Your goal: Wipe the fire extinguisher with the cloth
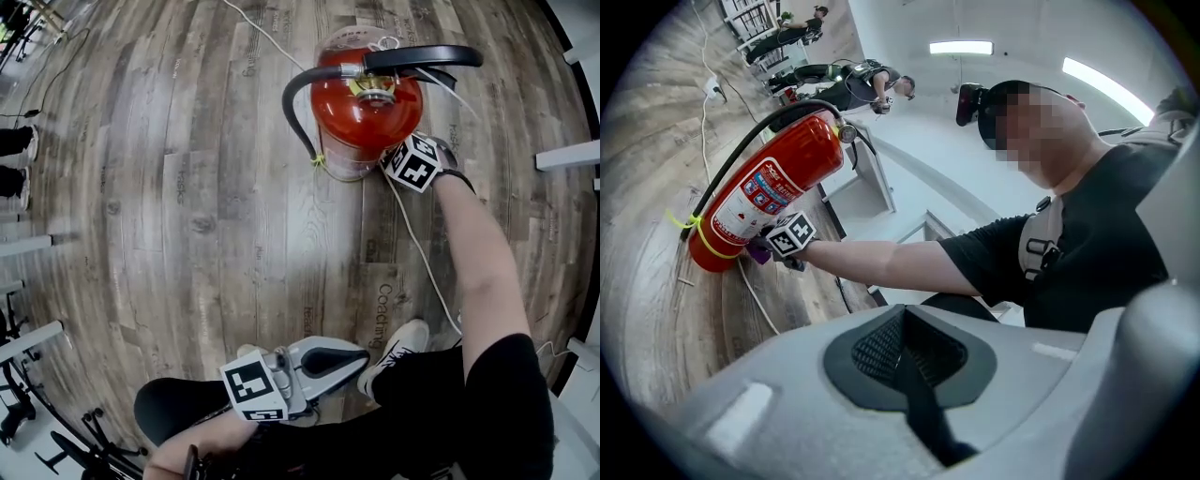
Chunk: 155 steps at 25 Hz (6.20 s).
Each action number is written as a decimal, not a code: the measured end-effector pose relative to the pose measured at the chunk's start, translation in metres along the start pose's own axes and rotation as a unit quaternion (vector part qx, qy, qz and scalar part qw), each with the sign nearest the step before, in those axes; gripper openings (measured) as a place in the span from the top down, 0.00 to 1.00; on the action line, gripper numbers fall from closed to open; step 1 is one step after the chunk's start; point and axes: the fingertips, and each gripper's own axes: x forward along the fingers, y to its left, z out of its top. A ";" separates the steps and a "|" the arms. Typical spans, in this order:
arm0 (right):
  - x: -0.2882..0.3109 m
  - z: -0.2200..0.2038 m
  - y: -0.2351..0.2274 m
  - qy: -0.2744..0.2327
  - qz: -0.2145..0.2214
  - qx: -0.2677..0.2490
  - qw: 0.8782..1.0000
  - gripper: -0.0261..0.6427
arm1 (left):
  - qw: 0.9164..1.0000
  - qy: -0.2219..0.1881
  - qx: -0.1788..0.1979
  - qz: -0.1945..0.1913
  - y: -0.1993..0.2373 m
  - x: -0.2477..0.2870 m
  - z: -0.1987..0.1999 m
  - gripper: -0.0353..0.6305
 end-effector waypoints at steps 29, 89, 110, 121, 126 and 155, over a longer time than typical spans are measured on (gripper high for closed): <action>-0.319 0.174 0.042 -0.392 0.139 0.273 0.868 0.83 | 0.996 0.042 0.034 -0.065 -0.033 0.037 -0.011 0.95; -0.230 0.120 0.057 -0.356 0.250 0.403 0.805 0.83 | 0.998 0.034 -0.006 -0.052 -0.013 0.030 -0.007 0.95; -0.009 0.011 0.114 -0.094 0.239 0.506 0.824 0.83 | 0.999 0.018 -0.021 -0.020 0.000 0.022 -0.006 0.95; -0.182 0.037 0.001 -0.336 0.186 0.560 0.735 0.83 | 0.999 0.026 -0.014 -0.040 -0.006 0.026 -0.005 0.95; -0.292 0.096 -0.063 -0.497 0.192 0.494 0.687 0.83 | 0.998 0.032 -0.012 -0.052 -0.009 0.031 -0.006 0.95; -0.040 0.003 -0.015 -0.242 0.176 0.626 0.720 0.83 | 0.999 0.008 -0.042 0.009 0.019 0.017 -0.007 0.95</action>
